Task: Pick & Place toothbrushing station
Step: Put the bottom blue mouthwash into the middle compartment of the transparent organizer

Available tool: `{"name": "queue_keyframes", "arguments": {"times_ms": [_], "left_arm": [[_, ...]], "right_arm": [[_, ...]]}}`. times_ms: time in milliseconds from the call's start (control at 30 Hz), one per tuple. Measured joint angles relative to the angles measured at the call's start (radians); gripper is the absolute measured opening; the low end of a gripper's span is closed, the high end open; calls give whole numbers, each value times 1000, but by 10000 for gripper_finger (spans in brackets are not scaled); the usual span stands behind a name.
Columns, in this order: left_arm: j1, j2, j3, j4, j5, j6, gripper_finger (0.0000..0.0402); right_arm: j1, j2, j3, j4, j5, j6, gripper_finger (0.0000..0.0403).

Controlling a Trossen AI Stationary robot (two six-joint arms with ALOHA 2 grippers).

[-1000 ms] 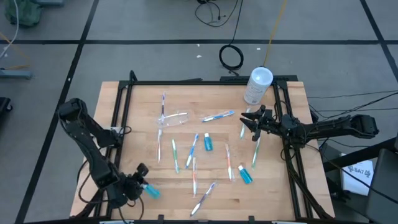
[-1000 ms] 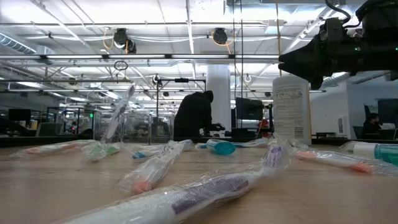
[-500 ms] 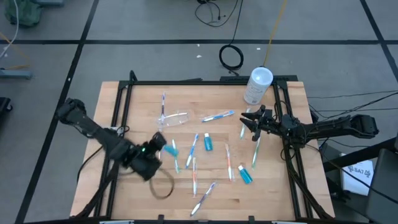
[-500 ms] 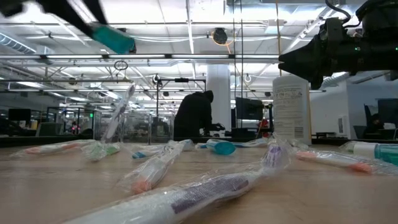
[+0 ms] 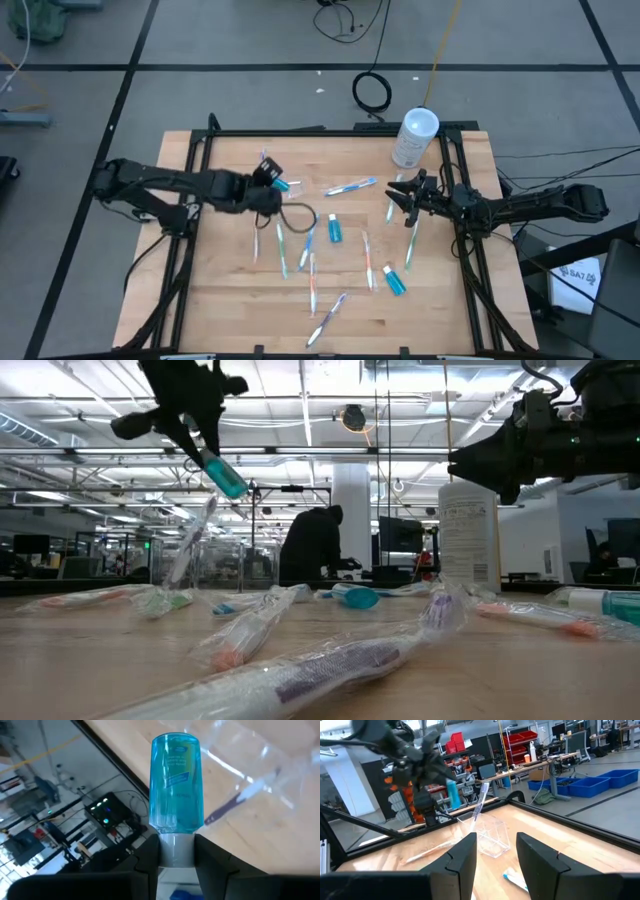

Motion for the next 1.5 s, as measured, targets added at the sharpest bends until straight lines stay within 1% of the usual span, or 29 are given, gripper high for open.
{"name": "queue_keyframes", "arguments": {"times_ms": [167, 300, 433, 567, 700, 867, 933, 1033, 1067, 1200, 1300, 1433, 1500], "left_arm": [[74, 56, 0, 10, -1, 121, 98], [101, 135, 0, 23, -79, 198, 98], [106, 222, 0, 17, -179, 212, 98], [105, 286, 0, 2, -208, 260, 97], [105, 319, 0, -13, -196, 283, 97], [105, 321, 0, -14, -192, 322, 97], [107, 321, 0, -13, -146, 334, 97], [115, 321, 0, -14, -25, 344, 97], [115, 321, 0, -10, -13, 345, 97], [119, 321, 0, 29, -23, 335, 97], [133, 333, 0, 21, 5, 362, 97], [154, 363, 0, 28, -60, 381, 97], [170, 379, 0, 22, -65, 391, 97]], "right_arm": [[0, 0, 0, -20, 0, 0, 130], [0, 0, 0, -25, 0, 0, 130], [0, 0, 0, -35, 0, 0, 130], [0, 0, 0, -39, -1, 0, 130], [0, 0, 0, -40, -1, 0, 130], [0, 0, 0, -40, -1, 0, 130], [0, 0, 0, -39, -1, 0, 130], [0, 0, 0, -39, -1, 0, 130], [0, 0, 0, -39, -1, 1, 130], [0, 0, 0, -39, -1, 1, 130], [0, 0, 0, -39, -1, 1, 130], [0, 0, 0, -39, -1, 8, 130], [0, 0, 0, -38, -1, 8, 130]]}}
